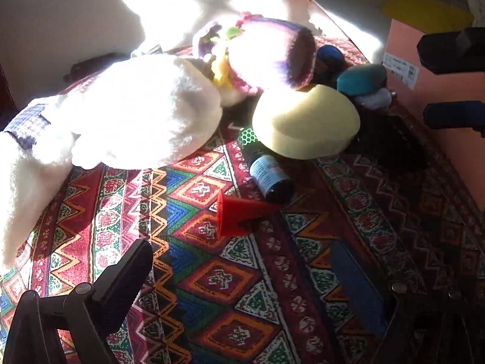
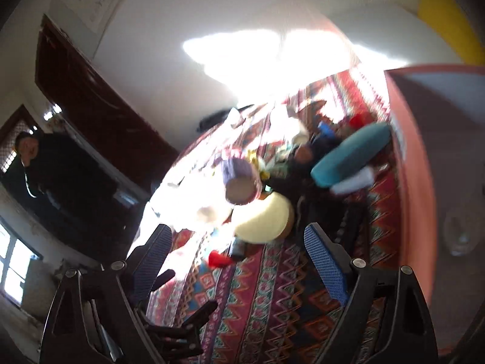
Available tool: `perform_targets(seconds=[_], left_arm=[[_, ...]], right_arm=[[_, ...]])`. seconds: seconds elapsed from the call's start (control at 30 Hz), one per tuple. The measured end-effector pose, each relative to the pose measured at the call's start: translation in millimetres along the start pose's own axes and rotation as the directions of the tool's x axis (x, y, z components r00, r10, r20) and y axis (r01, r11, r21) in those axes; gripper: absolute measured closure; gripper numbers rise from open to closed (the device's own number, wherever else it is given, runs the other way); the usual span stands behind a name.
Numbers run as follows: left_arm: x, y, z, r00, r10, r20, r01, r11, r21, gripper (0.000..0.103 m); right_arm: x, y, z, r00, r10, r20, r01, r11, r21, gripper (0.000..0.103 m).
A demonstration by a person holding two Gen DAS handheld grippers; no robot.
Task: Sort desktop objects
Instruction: 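Grasp red cone with left tool while right tool grasps small dark bottle, then carry cone and bottle into the orange box and open both tools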
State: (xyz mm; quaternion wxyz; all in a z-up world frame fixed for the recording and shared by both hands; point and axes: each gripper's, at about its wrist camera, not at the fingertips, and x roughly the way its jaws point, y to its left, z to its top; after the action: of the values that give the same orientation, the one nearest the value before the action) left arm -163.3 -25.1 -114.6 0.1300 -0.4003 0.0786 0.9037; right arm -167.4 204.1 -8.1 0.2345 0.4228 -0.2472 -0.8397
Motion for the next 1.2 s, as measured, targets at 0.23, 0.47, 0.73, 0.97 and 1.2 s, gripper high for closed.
perform_targets(seconds=[0.23,0.47,0.73,0.97,1.2], left_arm=[[44.2,9.7,10.6,0.995,-0.091,-0.033,0.091,0.996,-0.002,0.020],[47.9,10.8,12.3,0.988,-0.155,-0.027,0.155,0.988,0.009,0.053],[18.1,29.9,-12.3,0.985,-0.170,0.009,0.170,0.981,-0.098,0.053],[-32.6,22.3,-29.1,0.985,-0.159,0.068,0.164,0.983,-0.086,0.053],[-89.5,-15.2,-1.5,0.965,-0.195,0.178,0.203,0.979,-0.027,0.053]], right_arm=[[114.7,8.1,-19.0,0.962,0.060,-0.267,-0.041,0.996,0.073,0.043],[181.2,21.4,-15.0,0.945,-0.145,-0.292,0.154,0.988,0.007,0.055],[188.7,31.3,-13.9,0.951,-0.156,-0.266,0.163,0.987,0.006,0.077],[142.5,44.2,-12.6,0.977,-0.018,-0.214,0.022,1.000,0.018,0.077],[73.5,54.9,-1.8,0.996,0.031,-0.079,-0.033,0.999,-0.024,0.077]])
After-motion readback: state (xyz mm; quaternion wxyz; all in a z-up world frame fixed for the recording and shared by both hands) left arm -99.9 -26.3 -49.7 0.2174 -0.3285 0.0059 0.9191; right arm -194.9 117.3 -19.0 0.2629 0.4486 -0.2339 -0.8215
